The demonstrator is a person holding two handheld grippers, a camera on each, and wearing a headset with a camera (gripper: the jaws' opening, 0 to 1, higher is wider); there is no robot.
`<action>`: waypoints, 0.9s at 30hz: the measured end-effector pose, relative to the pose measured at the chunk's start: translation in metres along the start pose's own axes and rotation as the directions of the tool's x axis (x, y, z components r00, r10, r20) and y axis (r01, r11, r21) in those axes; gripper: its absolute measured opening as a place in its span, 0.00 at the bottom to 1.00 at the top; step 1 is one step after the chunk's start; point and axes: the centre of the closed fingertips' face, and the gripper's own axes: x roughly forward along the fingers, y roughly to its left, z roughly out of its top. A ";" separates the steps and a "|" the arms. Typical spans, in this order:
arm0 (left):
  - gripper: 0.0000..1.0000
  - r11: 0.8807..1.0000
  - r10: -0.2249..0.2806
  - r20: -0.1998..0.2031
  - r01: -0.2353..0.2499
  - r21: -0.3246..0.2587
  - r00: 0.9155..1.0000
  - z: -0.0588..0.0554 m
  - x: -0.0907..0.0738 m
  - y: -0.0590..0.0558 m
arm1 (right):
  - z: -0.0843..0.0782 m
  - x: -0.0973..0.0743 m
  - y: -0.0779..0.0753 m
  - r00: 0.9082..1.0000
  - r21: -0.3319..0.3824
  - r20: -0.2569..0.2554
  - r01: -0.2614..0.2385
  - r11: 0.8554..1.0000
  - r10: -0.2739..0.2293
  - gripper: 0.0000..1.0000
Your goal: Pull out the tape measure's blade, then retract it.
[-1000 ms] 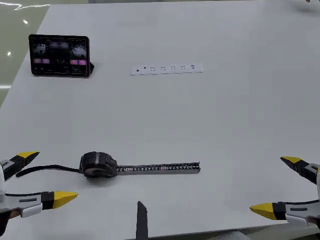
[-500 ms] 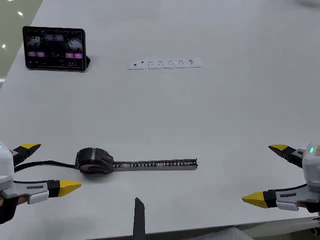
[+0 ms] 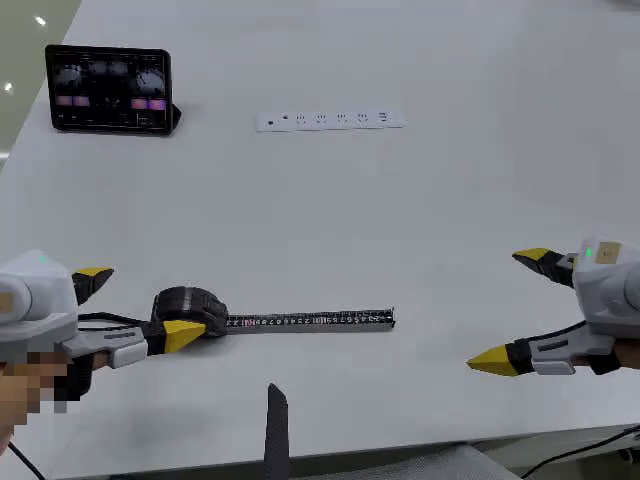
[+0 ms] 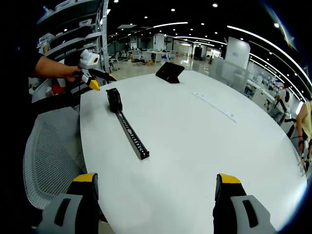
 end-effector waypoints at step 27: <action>0.99 0.910 0.411 0.096 -0.402 -0.107 0.906 -0.005 0.021 0.022 | 0.020 0.067 0.003 0.982 -0.184 -0.152 -0.143 0.973 0.115 0.99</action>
